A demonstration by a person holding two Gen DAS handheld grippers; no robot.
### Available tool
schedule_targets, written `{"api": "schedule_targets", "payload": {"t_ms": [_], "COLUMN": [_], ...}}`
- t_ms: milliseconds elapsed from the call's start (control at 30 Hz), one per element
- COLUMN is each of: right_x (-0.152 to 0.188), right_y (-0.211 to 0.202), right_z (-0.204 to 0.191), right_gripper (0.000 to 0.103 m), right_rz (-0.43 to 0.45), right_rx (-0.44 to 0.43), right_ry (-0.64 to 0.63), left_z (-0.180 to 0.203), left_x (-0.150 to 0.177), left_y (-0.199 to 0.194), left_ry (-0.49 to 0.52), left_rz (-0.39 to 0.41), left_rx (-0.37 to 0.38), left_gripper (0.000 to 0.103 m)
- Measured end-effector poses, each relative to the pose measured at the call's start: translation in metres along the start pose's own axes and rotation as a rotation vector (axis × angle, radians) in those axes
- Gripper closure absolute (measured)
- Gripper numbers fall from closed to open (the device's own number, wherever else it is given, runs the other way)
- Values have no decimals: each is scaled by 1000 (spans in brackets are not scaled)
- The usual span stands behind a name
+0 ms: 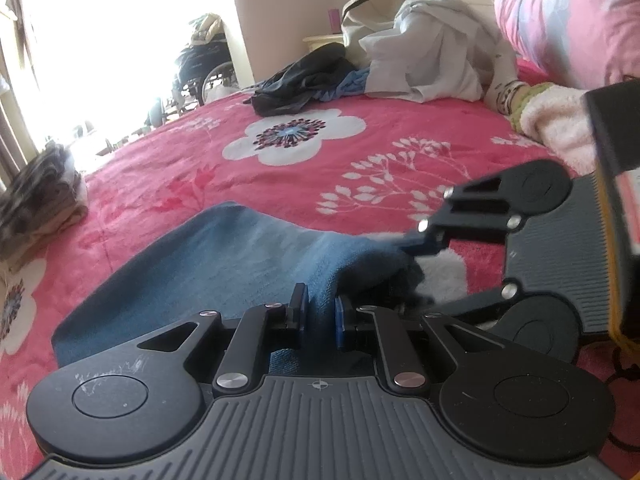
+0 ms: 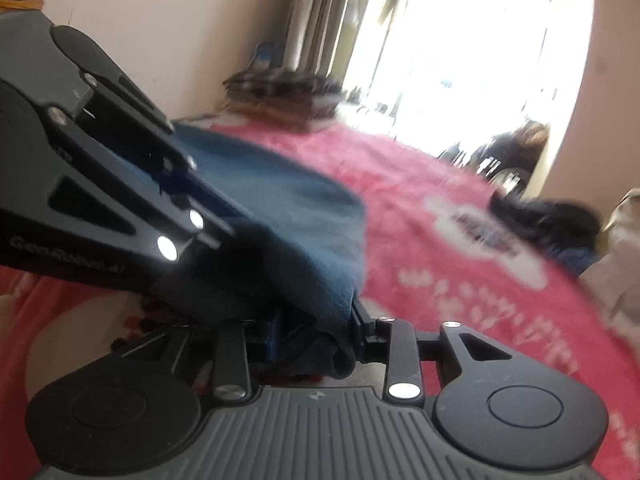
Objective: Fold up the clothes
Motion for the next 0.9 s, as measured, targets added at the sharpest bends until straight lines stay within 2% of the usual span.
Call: {"api": "schedule_targets", "payload": {"t_ms": [67,167,233,300,400,467,600,900], "right_x": [-1,0,-2,5,6,6,8,11], "right_y": [-5,-4,-8,3,10,8,-3,-24], "right_z": [-3,-4,-8,-9,-14,-13,-6,-10], "right_gripper": [76,78,78,79,70,59,55,54], "right_rz": [31,18,46,-3,-26,-30,-26,10], "right_rx": [56,69,93,101,134,147,123,74], "right_ry": [-13,-10,-48,-45,-86,-119,-178,-269], "left_z": [2,3,4,6,8,10,14,16], "left_x": [1,3,6,8,13,16,19,21], "left_y": [0,1,1,5,9,10,9,9], "left_ry": [14,30,45,59,82,104,142,153], "left_rz": [4,-7,-4,-18,-35,-29,-17,-4], "left_rx": [1,7,2,7,12,6,-8,-22], "left_gripper": [91,91,91,91,90,87,86,85]}}
Point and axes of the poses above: each gripper's, at about its wrist camera, not at the fingertips, and y roughly the way its jaws point, z to its right, x to its underside, the point moved 1 cm from there along y, roughly the way its jaws point, and after that the axes turned 4 degrees about -z, right-handed, at the moved point
